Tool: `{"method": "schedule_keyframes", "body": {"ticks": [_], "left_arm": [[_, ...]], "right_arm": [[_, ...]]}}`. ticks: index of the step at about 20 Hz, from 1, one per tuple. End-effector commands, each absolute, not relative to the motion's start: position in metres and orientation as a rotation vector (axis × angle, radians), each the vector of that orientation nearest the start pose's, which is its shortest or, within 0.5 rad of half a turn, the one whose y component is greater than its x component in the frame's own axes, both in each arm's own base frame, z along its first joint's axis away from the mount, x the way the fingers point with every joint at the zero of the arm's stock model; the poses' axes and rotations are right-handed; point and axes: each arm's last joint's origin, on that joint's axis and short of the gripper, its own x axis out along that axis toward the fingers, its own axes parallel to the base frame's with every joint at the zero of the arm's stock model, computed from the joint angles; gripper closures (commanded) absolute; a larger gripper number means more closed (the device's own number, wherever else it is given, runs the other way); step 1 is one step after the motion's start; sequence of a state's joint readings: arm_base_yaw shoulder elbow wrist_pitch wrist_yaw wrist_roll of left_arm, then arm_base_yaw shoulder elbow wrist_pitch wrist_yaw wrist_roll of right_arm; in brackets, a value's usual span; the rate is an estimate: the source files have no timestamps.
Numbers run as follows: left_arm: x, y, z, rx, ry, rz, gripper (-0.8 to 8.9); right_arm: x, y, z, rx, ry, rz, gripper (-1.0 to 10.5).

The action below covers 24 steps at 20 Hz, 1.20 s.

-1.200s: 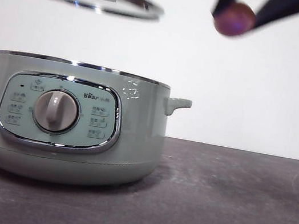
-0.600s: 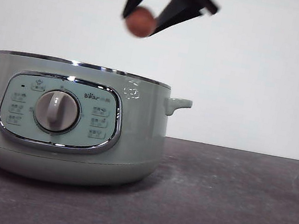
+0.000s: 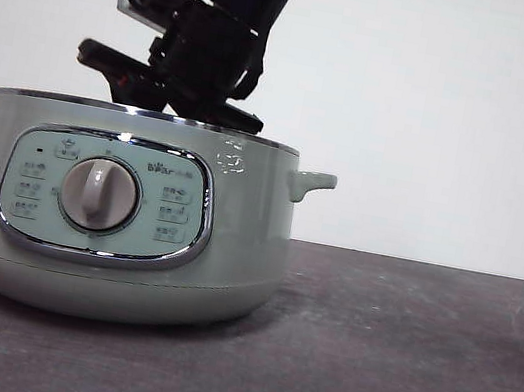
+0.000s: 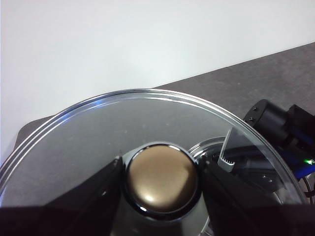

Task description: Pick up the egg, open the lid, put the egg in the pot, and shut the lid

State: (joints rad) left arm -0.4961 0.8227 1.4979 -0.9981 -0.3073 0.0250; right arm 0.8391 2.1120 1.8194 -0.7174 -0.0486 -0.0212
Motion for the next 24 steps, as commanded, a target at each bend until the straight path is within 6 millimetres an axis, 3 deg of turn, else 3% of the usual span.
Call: {"method": "schedule_keyframes", "body": {"ticks": [1,9,11,12,17,20,24], "left_arm": [[0.073,-0.030,0.475,0.117,0.227,-0.188,8.22],[0.074,-0.030,0.475,0.118,0.229,-0.189,8.22],[0.074,-0.030,0.475,0.118,0.231,-0.190,8.22],[0.075,-0.030,0.475,0.119,0.232,-0.190,8.22],[0.077,-0.032,0.474,0.123,0.241,-0.190,8.22],[0.082,-0.035,0.473,0.131,0.257,-0.190,8.22],[0.088,-0.038,0.472,0.136,0.271,-0.192,8.22]], "right_arm": [[0.310,0.347,0.221,-0.450,0.967,0.825,9.6],[0.311,0.345,0.212,-0.479,1.006,0.823,9.3],[0.311,0.345,0.212,-0.479,1.007,0.821,6.6],[0.311,0.345,0.212,-0.472,1.010,0.817,5.9],[0.312,0.345,0.213,-0.461,1.008,0.813,5.6],[0.309,0.343,0.227,-0.437,0.988,0.810,5.6],[0.299,0.324,0.270,-0.415,0.944,0.768,5.7]]}}
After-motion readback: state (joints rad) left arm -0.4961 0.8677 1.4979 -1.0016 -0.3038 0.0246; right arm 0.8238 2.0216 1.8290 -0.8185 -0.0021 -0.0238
